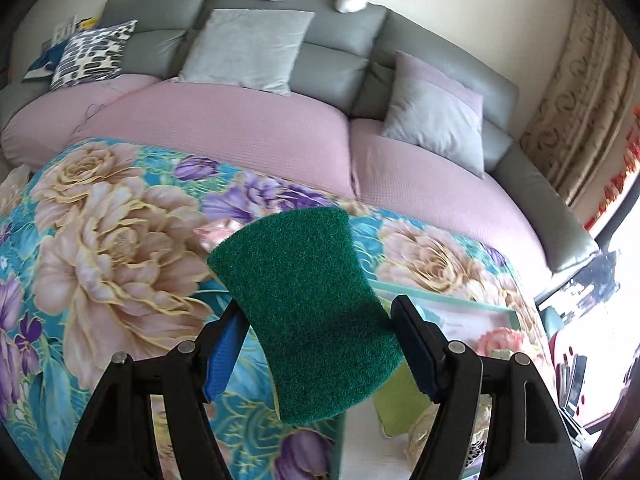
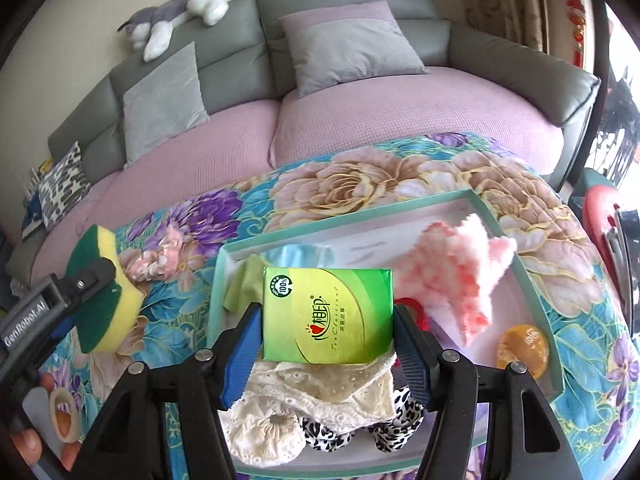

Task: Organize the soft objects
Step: 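Carry sponge and tissue pack over the white tray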

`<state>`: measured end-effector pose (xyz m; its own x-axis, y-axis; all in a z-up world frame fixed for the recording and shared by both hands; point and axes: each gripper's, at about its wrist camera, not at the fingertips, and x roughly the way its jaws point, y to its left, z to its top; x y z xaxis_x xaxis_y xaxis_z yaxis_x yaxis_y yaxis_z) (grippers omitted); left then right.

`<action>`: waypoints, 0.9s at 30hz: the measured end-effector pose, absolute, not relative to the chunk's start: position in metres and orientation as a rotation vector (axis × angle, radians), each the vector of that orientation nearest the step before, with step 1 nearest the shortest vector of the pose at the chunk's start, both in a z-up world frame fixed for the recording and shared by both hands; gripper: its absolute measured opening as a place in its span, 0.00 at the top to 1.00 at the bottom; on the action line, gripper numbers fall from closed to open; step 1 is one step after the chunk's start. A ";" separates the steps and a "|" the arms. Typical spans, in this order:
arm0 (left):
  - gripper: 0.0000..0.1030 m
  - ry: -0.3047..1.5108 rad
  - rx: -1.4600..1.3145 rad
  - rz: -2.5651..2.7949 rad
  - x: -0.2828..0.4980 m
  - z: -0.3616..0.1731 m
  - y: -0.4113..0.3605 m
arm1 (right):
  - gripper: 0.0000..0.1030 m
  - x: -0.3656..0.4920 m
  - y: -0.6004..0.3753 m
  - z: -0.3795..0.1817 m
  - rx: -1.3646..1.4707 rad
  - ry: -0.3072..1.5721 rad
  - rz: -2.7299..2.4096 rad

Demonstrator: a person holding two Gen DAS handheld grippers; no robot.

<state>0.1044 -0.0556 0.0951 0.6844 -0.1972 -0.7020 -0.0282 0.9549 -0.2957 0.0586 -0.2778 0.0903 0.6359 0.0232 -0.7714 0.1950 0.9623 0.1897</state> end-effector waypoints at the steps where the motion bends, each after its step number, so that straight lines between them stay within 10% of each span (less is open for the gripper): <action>1: 0.29 0.815 -0.287 -0.106 0.104 0.094 -0.060 | 0.36 0.058 -0.283 0.089 0.282 0.880 -0.092; 27: 0.26 0.938 -0.131 -0.356 0.106 0.049 -0.148 | 0.36 0.045 -0.326 0.094 0.381 0.824 -0.191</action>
